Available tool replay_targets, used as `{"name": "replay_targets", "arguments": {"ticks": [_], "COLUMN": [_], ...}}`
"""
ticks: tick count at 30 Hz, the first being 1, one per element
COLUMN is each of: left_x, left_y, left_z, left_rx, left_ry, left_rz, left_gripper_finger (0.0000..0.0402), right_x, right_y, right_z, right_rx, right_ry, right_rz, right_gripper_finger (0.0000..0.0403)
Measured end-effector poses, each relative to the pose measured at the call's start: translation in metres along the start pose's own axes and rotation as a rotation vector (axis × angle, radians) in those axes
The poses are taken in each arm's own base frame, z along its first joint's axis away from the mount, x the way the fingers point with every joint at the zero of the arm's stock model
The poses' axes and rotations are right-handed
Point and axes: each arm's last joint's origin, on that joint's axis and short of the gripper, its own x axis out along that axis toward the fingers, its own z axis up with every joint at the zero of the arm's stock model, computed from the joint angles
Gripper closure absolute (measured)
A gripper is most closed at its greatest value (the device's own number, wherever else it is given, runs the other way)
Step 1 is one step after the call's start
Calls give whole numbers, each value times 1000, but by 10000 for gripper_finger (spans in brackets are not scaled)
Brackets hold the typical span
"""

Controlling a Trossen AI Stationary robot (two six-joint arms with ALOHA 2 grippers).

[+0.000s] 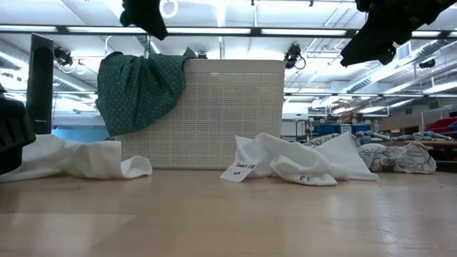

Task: Sort clothes
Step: Put the green patterned long sleeve shirt into the white laundry bin

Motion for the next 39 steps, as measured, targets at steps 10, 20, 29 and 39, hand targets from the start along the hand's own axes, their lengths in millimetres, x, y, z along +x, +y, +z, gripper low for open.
{"name": "replay_targets", "arguments": {"ticks": [10, 20, 29, 39], "left_x": [0, -6, -6, -8], "left_y": [-37, -59, -75, -97], "left_z": [-52, -94, -119, -160], "left_rx": [-50, -123, -154, -292], "left_ry": [72, 50, 51, 43], "left_rz": [-51, -84, -79, -89], "left_gripper_finger": [275, 275, 275, 275], "right_x": [0, 0, 0, 0], "right_y": [0, 0, 0, 0], "right_z": [0, 0, 0, 0], "right_rx": [0, 0, 0, 0], "right_ry": [0, 0, 0, 0], "right_rz": [0, 0, 0, 0], "right_gripper_finger": [247, 247, 247, 247]}}
